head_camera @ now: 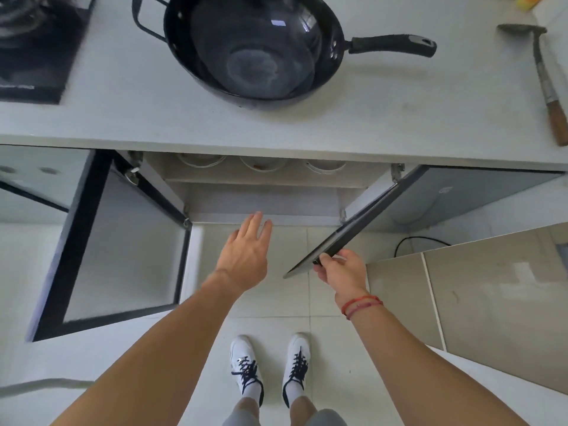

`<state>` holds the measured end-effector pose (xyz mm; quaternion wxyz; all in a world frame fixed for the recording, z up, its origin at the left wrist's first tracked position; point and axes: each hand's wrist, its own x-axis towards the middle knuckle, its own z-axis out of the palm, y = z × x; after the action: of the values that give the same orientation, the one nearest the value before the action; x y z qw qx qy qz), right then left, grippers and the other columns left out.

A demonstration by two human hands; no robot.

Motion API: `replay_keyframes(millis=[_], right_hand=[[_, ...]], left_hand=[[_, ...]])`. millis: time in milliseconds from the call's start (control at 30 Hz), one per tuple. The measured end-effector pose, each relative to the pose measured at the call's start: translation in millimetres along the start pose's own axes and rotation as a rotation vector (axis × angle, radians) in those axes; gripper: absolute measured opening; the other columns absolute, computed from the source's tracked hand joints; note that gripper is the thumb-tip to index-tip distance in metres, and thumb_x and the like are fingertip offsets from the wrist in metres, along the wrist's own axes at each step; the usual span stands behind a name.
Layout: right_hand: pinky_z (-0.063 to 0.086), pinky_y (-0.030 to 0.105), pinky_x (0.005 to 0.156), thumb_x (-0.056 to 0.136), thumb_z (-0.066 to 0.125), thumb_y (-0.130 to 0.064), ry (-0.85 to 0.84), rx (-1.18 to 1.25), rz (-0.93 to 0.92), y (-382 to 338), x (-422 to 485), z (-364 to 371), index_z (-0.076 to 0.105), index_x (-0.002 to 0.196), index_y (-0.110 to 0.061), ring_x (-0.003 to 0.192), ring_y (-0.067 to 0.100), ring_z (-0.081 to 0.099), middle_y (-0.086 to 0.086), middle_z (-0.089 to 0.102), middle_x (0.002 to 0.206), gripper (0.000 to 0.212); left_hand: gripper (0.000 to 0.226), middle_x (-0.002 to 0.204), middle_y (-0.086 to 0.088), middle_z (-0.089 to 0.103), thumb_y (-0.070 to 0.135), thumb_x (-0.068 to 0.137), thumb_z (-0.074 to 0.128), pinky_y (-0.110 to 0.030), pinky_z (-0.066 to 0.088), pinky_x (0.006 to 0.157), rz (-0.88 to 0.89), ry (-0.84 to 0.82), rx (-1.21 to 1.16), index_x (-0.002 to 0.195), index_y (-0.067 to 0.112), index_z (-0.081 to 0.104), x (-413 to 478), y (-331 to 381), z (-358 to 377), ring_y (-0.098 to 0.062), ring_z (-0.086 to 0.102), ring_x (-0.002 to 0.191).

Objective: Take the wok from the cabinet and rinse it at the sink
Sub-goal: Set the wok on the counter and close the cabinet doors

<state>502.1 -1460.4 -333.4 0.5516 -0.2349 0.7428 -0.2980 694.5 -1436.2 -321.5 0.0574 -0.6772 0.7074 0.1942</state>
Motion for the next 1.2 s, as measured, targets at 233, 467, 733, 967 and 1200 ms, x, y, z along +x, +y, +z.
replay_keyframes(millis=[233,467,733,967,1200], right_hand=[[0.051,0.017,0.046,0.093,0.060,-0.001,-0.038,-0.079,-0.045,-16,10,32,0.058,0.089,-0.006,0.049,0.007,0.066,0.016,0.068,0.085,0.006],[0.056,0.021,0.050,0.092,0.062,-0.002,-0.039,-0.115,-0.059,-22,13,40,0.060,0.092,0.000,0.050,0.010,0.067,0.014,0.068,0.079,0.003],[0.056,0.021,0.053,0.092,0.064,-0.005,-0.048,-0.157,-0.073,-24,13,42,0.061,0.085,-0.002,0.050,0.009,0.068,0.013,0.069,0.074,0.008],[0.054,0.019,0.046,0.092,0.063,-0.002,-0.052,-0.107,-0.085,-28,10,42,0.057,0.084,-0.005,0.045,0.008,0.066,0.016,0.068,0.080,0.011],[0.055,0.018,0.048,0.091,0.063,0.000,-0.032,-0.099,-0.074,-32,5,44,0.056,0.099,-0.002,0.061,0.016,0.067,0.011,0.066,0.077,0.011]], left_hand=[[0.055,0.143,-0.021,0.038,0.014,0.084,0.056,-0.047,0.037,0.107,-0.513,0.134,-0.002,0.136,0.005,0.040,-57,-112,-22,-0.037,0.037,0.132],[0.053,0.136,-0.022,0.039,0.019,0.082,0.061,-0.052,0.036,0.103,-0.982,0.177,-0.193,0.128,0.003,0.040,-128,-190,-18,-0.042,0.036,0.127],[0.046,0.121,-0.022,0.048,0.028,0.091,0.056,-0.045,0.040,0.084,-1.096,-0.004,-0.279,0.122,0.001,0.037,-151,-199,-9,-0.043,0.049,0.112],[0.037,0.117,-0.020,0.051,0.024,0.092,0.051,-0.041,0.037,0.078,-1.090,0.042,-0.298,0.118,-0.002,0.046,-138,-176,-8,-0.042,0.051,0.107],[0.006,0.089,-0.016,0.054,0.005,0.093,0.041,-0.039,0.040,0.065,-0.982,0.146,-0.449,0.095,0.001,0.045,-106,-136,1,-0.036,0.052,0.079]])
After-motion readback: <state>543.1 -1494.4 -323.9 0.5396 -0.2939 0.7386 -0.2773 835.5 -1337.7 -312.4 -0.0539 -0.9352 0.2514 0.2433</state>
